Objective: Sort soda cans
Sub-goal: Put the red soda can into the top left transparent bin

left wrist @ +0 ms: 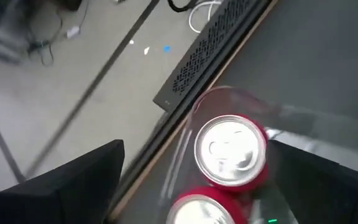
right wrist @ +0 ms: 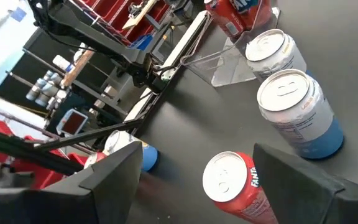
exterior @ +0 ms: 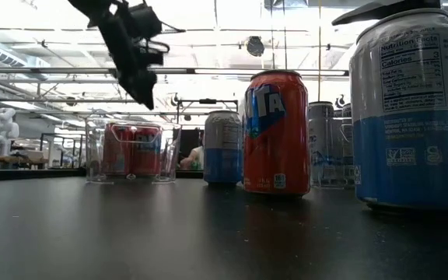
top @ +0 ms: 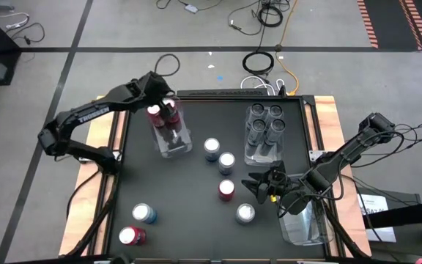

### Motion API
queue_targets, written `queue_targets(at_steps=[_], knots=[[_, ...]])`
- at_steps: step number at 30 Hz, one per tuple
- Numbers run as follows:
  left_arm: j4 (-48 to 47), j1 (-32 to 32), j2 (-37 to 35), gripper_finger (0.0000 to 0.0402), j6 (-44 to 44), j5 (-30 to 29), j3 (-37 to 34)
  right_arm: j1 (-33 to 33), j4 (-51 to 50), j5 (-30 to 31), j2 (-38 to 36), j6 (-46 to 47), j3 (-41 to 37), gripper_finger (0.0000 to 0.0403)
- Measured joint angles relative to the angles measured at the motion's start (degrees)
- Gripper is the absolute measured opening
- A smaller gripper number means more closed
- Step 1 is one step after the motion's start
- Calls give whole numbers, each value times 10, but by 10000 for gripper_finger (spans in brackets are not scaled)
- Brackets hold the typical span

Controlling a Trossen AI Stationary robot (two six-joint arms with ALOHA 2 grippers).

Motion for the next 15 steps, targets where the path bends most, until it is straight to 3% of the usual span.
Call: queue_targets(at_steps=[5, 10, 12, 15], knots=[[-103, -22, -27, 398, -174, 38, 34, 0, -3, 0, 0, -14, 0, 297], [-116, -91, -58, 398, -271, 223, 35, 0, -4, -1, 0, -40, 0, 297], [-104, -142, -64, 398, -310, 230, 35, 0, -5, -20, 0, -60, 0, 297], [-78, -237, -64, 398, -372, 192, 35, 0, -5, -69, 0, -90, 0, 297]])
